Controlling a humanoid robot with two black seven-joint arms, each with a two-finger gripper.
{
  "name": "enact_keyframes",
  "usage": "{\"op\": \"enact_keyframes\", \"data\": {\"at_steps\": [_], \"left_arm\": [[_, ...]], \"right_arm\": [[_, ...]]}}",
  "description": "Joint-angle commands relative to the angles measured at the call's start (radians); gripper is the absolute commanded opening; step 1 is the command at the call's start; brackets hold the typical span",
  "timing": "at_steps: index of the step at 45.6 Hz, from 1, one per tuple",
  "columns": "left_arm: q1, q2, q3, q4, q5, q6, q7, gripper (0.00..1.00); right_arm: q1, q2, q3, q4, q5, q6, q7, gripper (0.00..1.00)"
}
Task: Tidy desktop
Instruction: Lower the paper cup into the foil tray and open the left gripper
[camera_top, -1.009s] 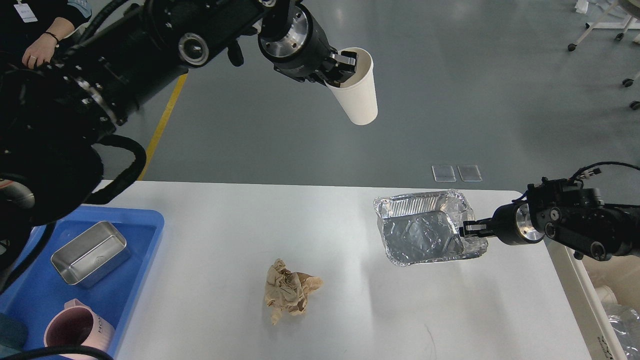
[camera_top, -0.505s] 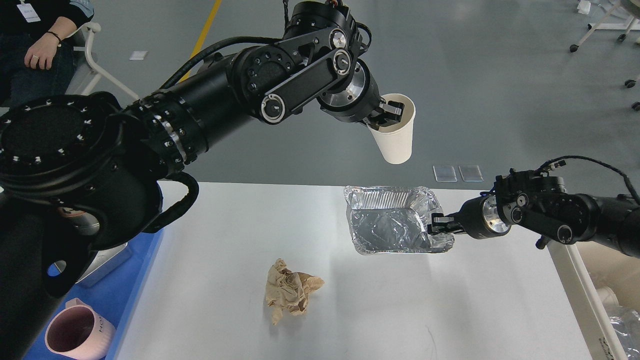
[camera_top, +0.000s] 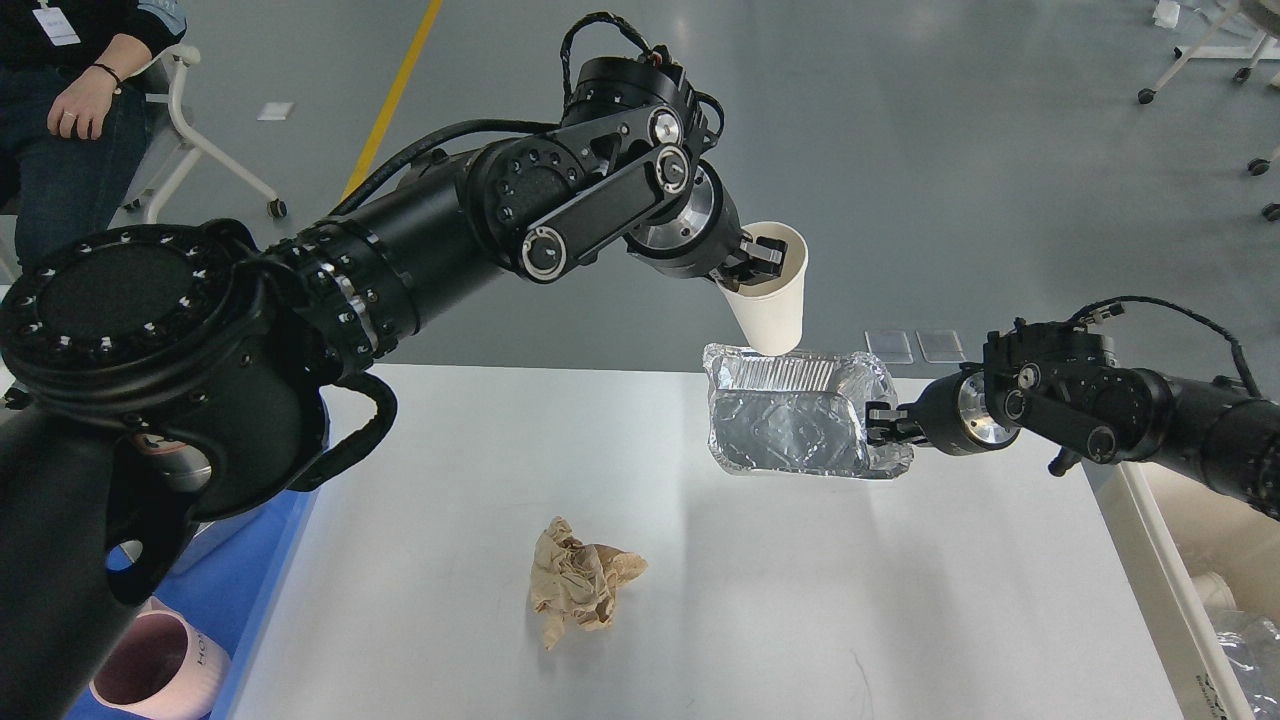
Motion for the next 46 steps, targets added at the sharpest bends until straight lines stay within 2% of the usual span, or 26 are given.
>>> {"op": "enact_keyframes", "data": {"at_steps": [1, 21, 40, 46], "left_arm": [[0.032, 0.0, 0.005, -0.001, 0.004, 0.011, 0.001, 0.0], [0.099, 0.0, 0.036, -0.003, 0.003, 0.085, 0.001, 0.0], [0.11, 0.0, 0.043, -0.003, 0.003, 0.091, 0.001, 0.0], [0.115, 0.0, 0.043, -0.003, 0.003, 0.091, 0.001, 0.0]], "right_arm": [[0.018, 0.0, 0.0, 0.0, 0.013, 0.017, -0.007, 0.0], [0.049, 0.019, 0.002, 0.026, 0.017, 0.02, -0.019, 0.0], [0.083, 0.02, -0.001, 0.15, 0.017, 0.032, -0.018, 0.0], [0.092, 0.036, -0.003, 0.141, 0.019, 0.032, -0.018, 0.0]]}}
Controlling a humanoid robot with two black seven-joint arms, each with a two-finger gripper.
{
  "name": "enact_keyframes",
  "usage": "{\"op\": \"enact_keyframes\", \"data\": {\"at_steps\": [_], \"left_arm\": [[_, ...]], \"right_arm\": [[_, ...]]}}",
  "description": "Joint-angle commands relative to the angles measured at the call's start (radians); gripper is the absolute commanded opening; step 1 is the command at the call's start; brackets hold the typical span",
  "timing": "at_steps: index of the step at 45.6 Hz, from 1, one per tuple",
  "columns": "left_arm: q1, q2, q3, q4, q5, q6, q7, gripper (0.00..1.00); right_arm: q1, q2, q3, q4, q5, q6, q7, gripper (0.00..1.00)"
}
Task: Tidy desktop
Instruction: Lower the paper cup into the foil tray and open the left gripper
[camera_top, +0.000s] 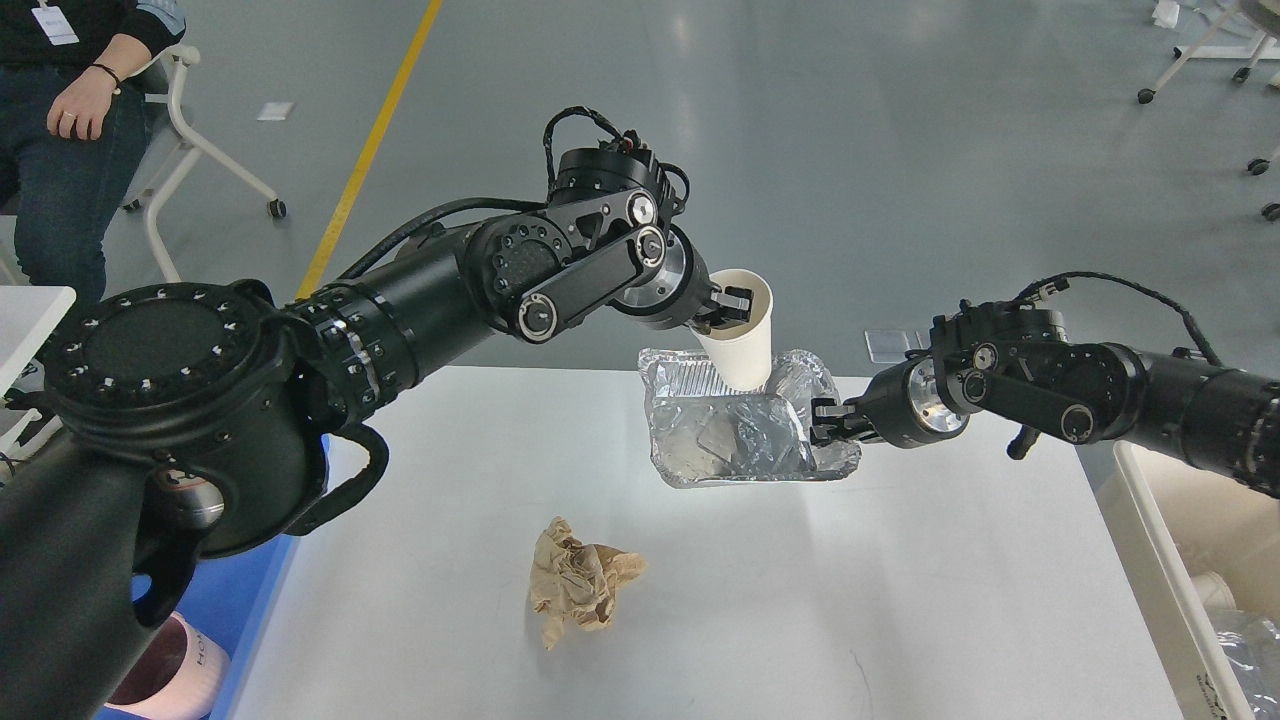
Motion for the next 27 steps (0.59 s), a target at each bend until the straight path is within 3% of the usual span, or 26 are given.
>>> {"op": "enact_keyframes", "data": {"at_steps": [1, 17, 27], "left_arm": [[0.005, 0.0, 0.0, 0.0, 0.001, 0.0, 0.002, 0.0], [0.02, 0.0, 0.002, -0.009, 0.001, 0.0, 0.008, 0.0], [0.028, 0.0, 0.002, -0.009, 0.002, 0.002, 0.009, 0.0]], "right_arm": [[0.009, 0.015, -0.002, -0.007, 0.003, 0.0, 0.0, 0.0], [0.057, 0.066, -0.008, -0.024, 0.072, 0.0, -0.003, 0.0], [0.069, 0.101, -0.011, -0.059, 0.1, 0.0, -0.032, 0.0]]}}
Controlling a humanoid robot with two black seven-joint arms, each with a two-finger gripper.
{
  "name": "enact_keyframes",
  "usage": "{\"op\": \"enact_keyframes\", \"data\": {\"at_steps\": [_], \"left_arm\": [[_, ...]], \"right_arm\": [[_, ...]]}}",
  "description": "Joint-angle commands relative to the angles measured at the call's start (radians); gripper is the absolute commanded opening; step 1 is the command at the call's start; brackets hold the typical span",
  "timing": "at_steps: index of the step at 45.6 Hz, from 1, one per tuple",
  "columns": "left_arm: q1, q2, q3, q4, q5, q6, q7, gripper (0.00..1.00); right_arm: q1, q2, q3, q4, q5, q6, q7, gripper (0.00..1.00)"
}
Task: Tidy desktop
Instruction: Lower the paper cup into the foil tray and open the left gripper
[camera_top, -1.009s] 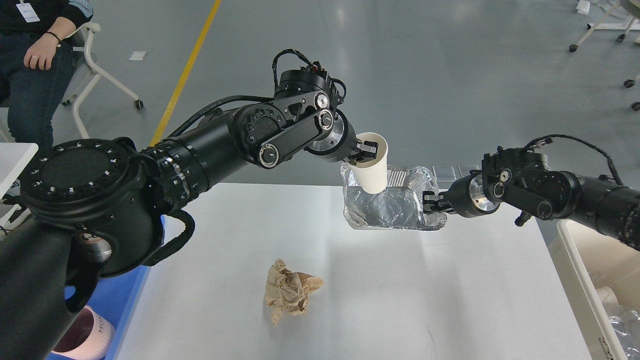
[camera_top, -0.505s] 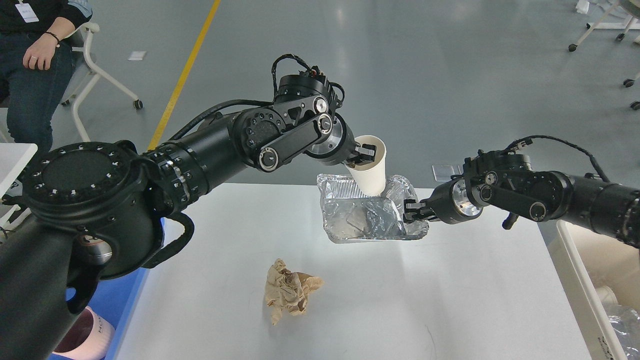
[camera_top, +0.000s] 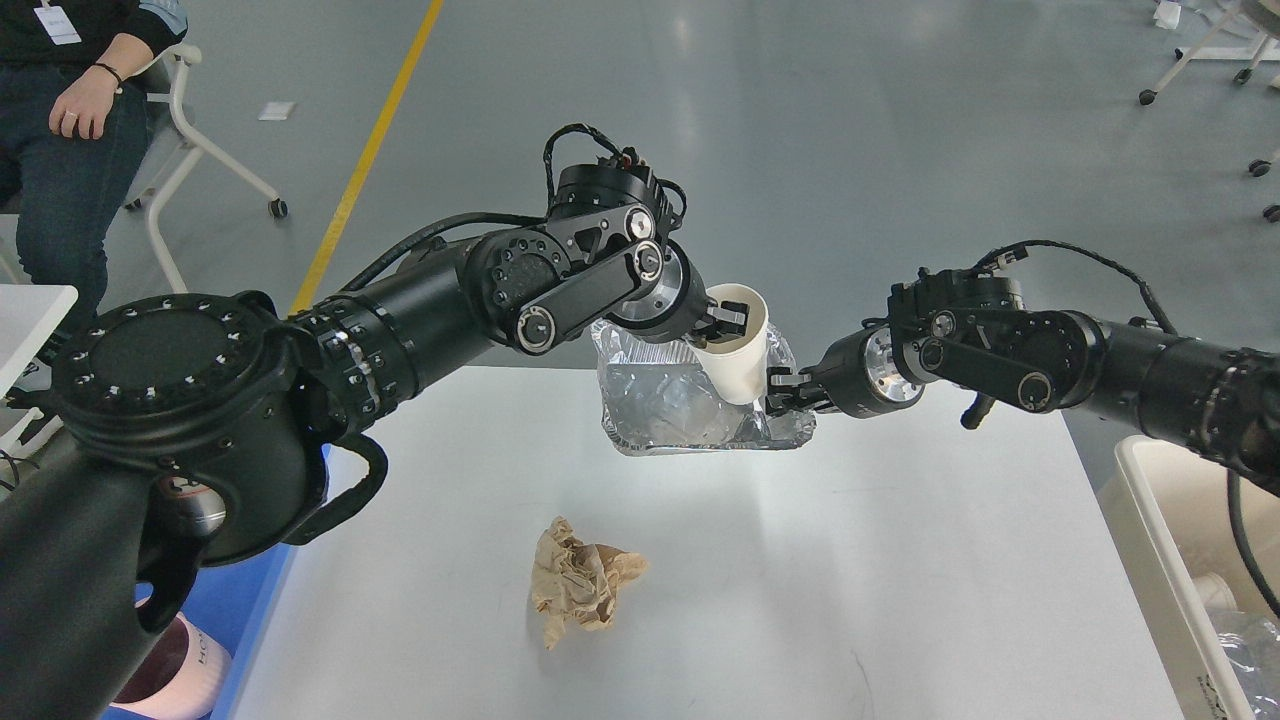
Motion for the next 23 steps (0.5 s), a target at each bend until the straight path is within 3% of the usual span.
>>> {"op": "enact_keyframes", "data": {"at_steps": [1, 23], "left_arm": [[0.005, 0.0, 0.0, 0.0, 0.002, 0.002, 0.001, 0.0], [0.014, 0.0, 0.026, 0.002, -0.001, 0.04, 0.011, 0.03]], "right_arm": [[0.003, 0.012, -0.002, -0.009, 0.014, 0.0, -0.015, 0.0], [0.002, 0.028, -0.005, -0.029, 0.018, 0.0, -0.019, 0.0]]}}
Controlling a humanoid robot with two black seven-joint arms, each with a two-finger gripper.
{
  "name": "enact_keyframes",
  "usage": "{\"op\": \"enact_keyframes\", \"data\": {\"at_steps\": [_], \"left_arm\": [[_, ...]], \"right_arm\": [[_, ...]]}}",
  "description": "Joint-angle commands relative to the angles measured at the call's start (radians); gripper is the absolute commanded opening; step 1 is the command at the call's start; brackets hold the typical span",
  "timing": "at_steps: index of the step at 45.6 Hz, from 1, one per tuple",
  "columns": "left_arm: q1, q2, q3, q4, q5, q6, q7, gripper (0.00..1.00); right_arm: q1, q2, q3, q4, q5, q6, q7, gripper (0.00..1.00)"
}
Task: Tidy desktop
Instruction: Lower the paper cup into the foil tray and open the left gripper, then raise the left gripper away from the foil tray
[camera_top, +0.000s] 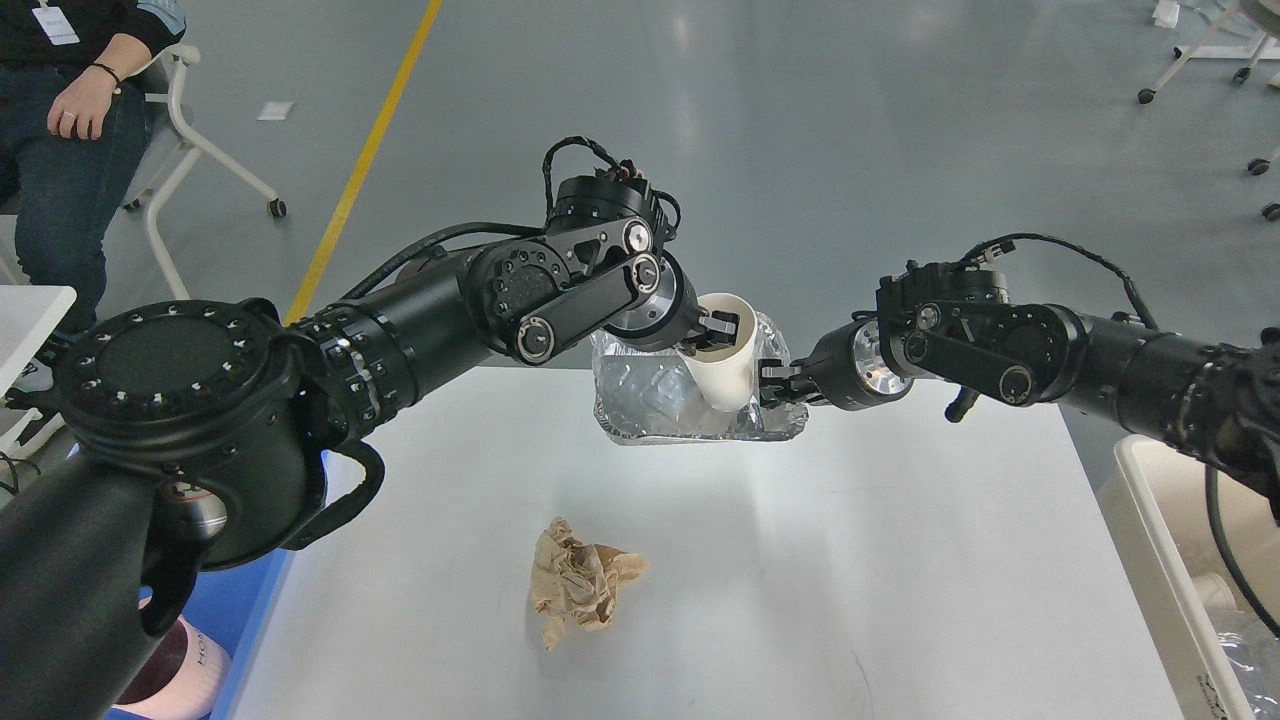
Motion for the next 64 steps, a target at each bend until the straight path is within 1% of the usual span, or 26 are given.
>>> {"op": "enact_keyframes", "data": {"at_steps": [1, 5, 10, 13, 16, 20, 25, 28, 34, 41, 45, 52, 54, 55, 57, 60, 61, 63, 64], "left_arm": [[0.001, 0.0, 0.0, 0.001, -0.002, 0.03, 0.0, 0.06], [0.005, 0.0, 0.002, 0.001, -0.005, 0.056, 0.002, 0.19], [0.007, 0.0, 0.0, 0.001, -0.012, 0.079, 0.003, 0.33], [0.007, 0.0, 0.0, 0.001, -0.015, 0.087, 0.003, 0.39], [0.007, 0.0, 0.0, 0.0, -0.015, 0.093, 0.0, 0.54], [0.007, 0.0, -0.005, 0.0, -0.018, 0.102, -0.005, 0.71], [0.005, 0.0, -0.009, 0.0, -0.025, 0.104, 0.0, 0.82], [0.004, 0.002, -0.009, 0.0, -0.041, 0.104, 0.0, 0.97], [-0.007, 0.003, -0.012, 0.001, -0.101, 0.11, -0.001, 0.98], [-0.047, 0.003, -0.014, 0.003, -0.185, 0.165, 0.0, 0.98], [-0.053, 0.003, -0.014, 0.003, -0.189, 0.171, 0.0, 0.98], [-0.049, 0.012, -0.029, 0.003, -0.189, 0.176, -0.028, 0.98], [-0.042, 0.021, -0.04, -0.002, -0.187, 0.164, -0.049, 0.98], [-0.039, 0.024, -0.043, -0.003, -0.186, 0.162, -0.07, 0.98], [-0.038, 0.04, -0.038, -0.009, -0.178, 0.161, -0.141, 0.98], [-0.035, 0.08, -0.024, -0.034, -0.164, 0.162, -0.289, 0.98], [-0.03, 0.096, -0.021, -0.044, -0.154, 0.162, -0.329, 0.98], [-0.01, 0.121, -0.015, -0.061, -0.118, 0.168, -0.395, 0.98], [0.0, 0.132, -0.015, -0.066, -0.095, 0.17, -0.412, 0.98]], "right_arm": [[0.001, 0.0, 0.0, 0.001, 0.0, 0.0, 0.0, 0.0], [0.001, 0.0, 0.0, 0.003, 0.0, 0.0, 0.0, 0.0], [0.001, 0.0, 0.0, 0.006, 0.0, 0.0, 0.0, 0.0], [0.001, 0.0, 0.0, 0.007, 0.0, 0.0, 0.0, 0.0], [0.003, -0.001, -0.001, 0.009, 0.0, 0.0, 0.0, 0.0], [0.003, -0.003, 0.0, 0.011, 0.0, 0.0, 0.0, 0.0], [0.003, -0.005, 0.0, 0.012, -0.002, 0.0, 0.0, 0.0], [0.003, -0.005, -0.001, 0.012, -0.002, 0.0, 0.0, 0.0], [0.003, -0.006, -0.001, 0.012, -0.002, 0.0, 0.0, 0.0], [0.003, -0.008, -0.005, 0.012, -0.002, 0.0, 0.0, 0.0], [0.003, -0.008, -0.008, 0.012, -0.002, 0.0, 0.0, 0.0], [0.003, -0.009, -0.008, 0.012, -0.002, 0.0, 0.002, 0.0], [0.001, -0.012, -0.008, 0.012, -0.002, 0.0, 0.0, 0.0], [0.001, -0.015, -0.008, 0.012, -0.003, 0.0, 0.002, 0.0], [0.001, -0.02, -0.008, 0.014, -0.002, 0.0, 0.002, 0.0], [0.001, -0.028, -0.008, 0.015, -0.003, 0.0, 0.002, 0.0], [0.001, -0.029, -0.009, 0.015, -0.003, 0.0, 0.002, 0.0], [0.0, -0.035, -0.009, 0.017, -0.003, 0.0, 0.002, 0.0], [0.0, -0.04, -0.009, 0.018, -0.003, 0.0, 0.002, 0.0]]}}
